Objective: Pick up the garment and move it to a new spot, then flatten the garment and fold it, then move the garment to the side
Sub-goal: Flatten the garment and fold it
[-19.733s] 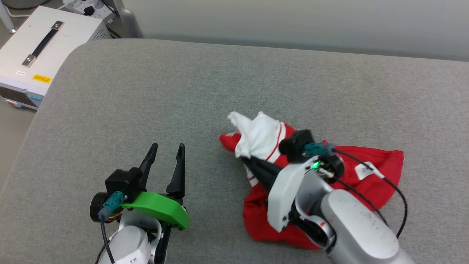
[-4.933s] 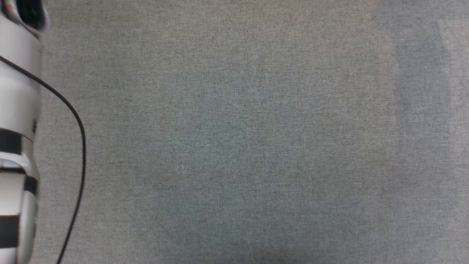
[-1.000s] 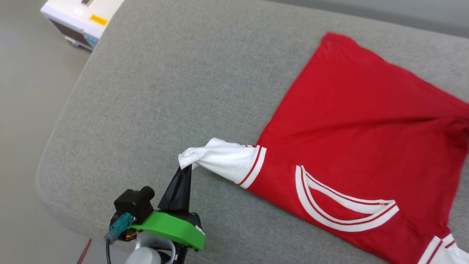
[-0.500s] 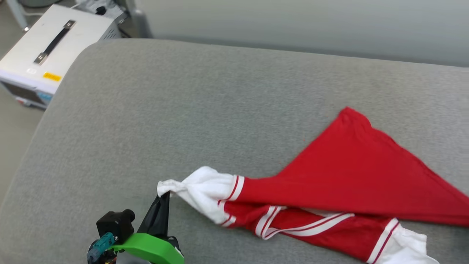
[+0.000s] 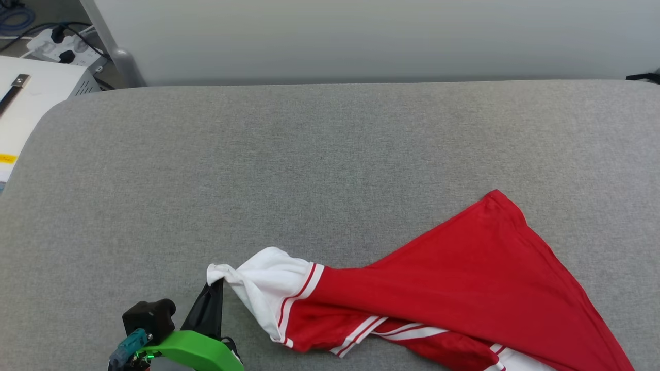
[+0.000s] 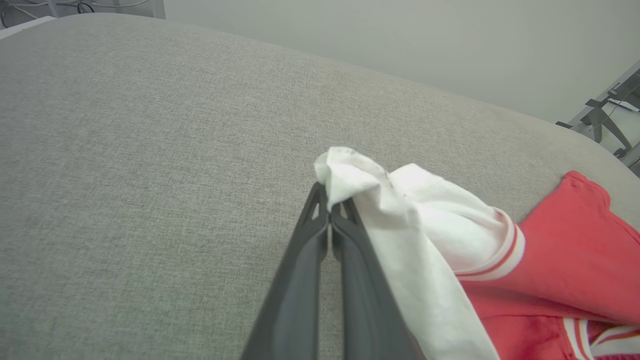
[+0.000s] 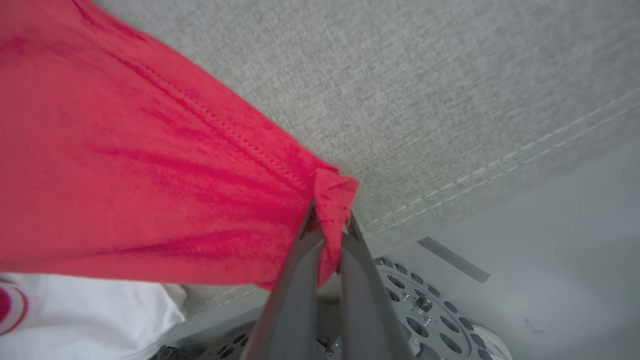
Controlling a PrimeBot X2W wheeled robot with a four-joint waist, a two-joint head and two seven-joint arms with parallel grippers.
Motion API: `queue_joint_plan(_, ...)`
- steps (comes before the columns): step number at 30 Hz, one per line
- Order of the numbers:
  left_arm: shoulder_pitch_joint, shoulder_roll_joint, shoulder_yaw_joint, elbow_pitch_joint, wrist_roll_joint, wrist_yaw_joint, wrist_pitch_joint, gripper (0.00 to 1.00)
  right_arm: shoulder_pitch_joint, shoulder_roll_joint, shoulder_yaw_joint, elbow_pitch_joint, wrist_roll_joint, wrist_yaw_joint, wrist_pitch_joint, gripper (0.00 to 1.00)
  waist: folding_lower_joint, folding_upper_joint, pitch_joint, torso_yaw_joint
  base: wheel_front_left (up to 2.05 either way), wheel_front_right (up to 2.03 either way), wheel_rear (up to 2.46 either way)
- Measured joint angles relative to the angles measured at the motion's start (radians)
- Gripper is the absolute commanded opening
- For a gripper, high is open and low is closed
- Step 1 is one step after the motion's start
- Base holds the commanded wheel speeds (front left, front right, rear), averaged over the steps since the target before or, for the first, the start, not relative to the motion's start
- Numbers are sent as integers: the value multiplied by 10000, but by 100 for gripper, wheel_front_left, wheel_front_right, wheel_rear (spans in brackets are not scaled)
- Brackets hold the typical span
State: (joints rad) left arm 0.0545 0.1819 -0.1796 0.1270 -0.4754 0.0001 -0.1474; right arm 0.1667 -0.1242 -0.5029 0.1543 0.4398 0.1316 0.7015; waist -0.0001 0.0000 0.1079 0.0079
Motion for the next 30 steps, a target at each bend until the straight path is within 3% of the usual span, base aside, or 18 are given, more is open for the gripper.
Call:
queue_joint_plan(1, -4, 17, 4, 6, 0, 0, 2, 0, 37, 151, -21, -155, -12, -2, -2, 27, 0, 0, 13, -44, 0, 0, 0)
queue_joint_plan(2, -9, 31, 4, 12, 0, 0, 35, 0, 69, 261, -17, -339, -56, -2, -38, 100, 0, 0, 41, -77, 0, 0, 0)
queue_joint_plan(9, -146, 40, -75, 50, -2, 0, 77, 0, -484, 203, 545, -1308, -52, -2, -2408, 100, 0, 0, 214, -15, 0, 0, 0)
queue_joint_plan(14, -401, -13, -169, 15, -4, -2, 71, 0, -1501, -558, 1624, -1110, -35, -2, -4182, 100, 0, 0, 381, 197, 0, 0, 0)
queue_joint_plan(18, -734, -113, -337, 79, -2, -59, -17, 0, -2494, -1338, 2824, -502, -52, -2, -4456, 100, 0, 0, 584, 406, 0, 0, 0)
queue_joint_plan(22, -1198, -288, -554, 182, 4, -171, -119, 0, -3697, -2502, 4387, 146, 77, -4, -3536, 100, 1, 0, 842, 689, 0, 0, 0)
queue_joint_plan(26, -1490, -395, -759, 282, 8, -282, -196, 0, -4894, -3503, 5820, 700, 715, -2, -1494, 100, 1, 0, 1079, 995, 0, 0, 0)
queue_joint_plan(30, -1752, -539, -911, 405, 6, -412, -314, 0, -5977, -4146, 6581, 1172, 1264, -2, 178, 100, 1, 0, 1304, 1305, 0, 0, 0)
